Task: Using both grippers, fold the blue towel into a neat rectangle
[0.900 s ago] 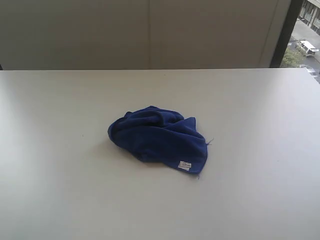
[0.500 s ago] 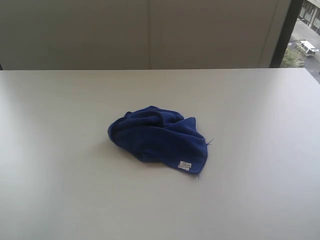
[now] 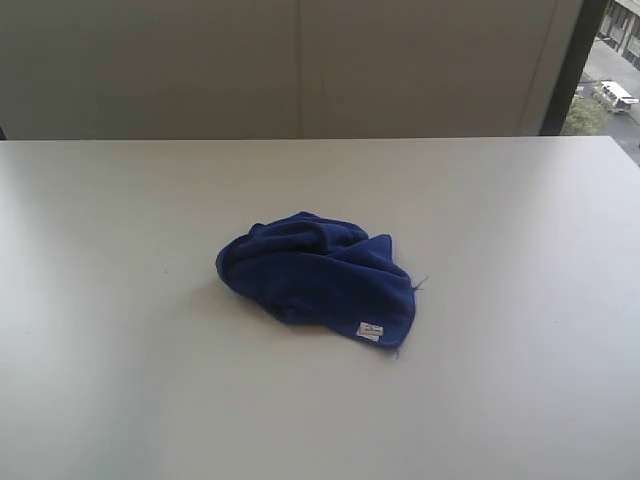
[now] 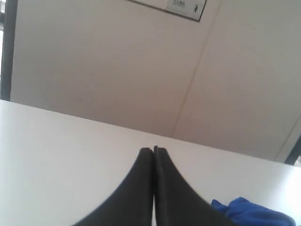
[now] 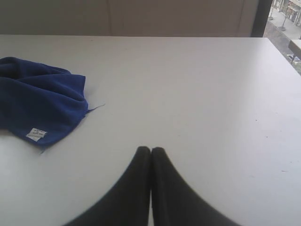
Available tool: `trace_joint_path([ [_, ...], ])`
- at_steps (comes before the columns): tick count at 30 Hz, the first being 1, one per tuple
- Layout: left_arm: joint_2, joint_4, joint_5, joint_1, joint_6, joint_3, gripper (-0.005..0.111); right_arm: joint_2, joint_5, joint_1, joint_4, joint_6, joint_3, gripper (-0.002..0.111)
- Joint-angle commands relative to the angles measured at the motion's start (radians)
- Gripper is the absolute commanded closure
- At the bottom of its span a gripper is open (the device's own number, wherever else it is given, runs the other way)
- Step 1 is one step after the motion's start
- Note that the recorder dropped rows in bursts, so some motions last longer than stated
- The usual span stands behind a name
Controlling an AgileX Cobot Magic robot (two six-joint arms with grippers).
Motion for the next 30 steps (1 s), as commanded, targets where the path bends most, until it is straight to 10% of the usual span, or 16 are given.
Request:
trace_joint_path([
  [1,0.223,0.522,-0.099,-0.006,-0.471,-0.111,0.107,-0.007,-0.003,-0.006,0.000,0.001,0.007,0.108],
  [5,0.474,1.037,-0.342,-0.006,-0.856,-0.232,0.107,-0.007,-0.003,-0.006,0.000,0.001,0.007,0.108],
  [10,0.753,1.265,-0.379,-0.030,-0.933,-0.387,0.107,-0.007,-0.003,-0.006,0.000,0.001,0.007,0.108],
  [18,1.000,1.513,0.204,-0.238,-0.936,-0.593,0.107,-0.007,-0.003,-0.006,0.000,0.001,0.007,0.108],
  [26,1.226,1.513,0.193,-0.292,-0.827,-0.677,0.107,-0.007,-0.003,-0.006,0.000,0.001,0.007,0.108],
  [30,1.272,1.513,0.537,-0.292,-0.670,-0.696,0.107,-0.007,-0.003,-0.006,0.000,0.001,0.007,0.108],
])
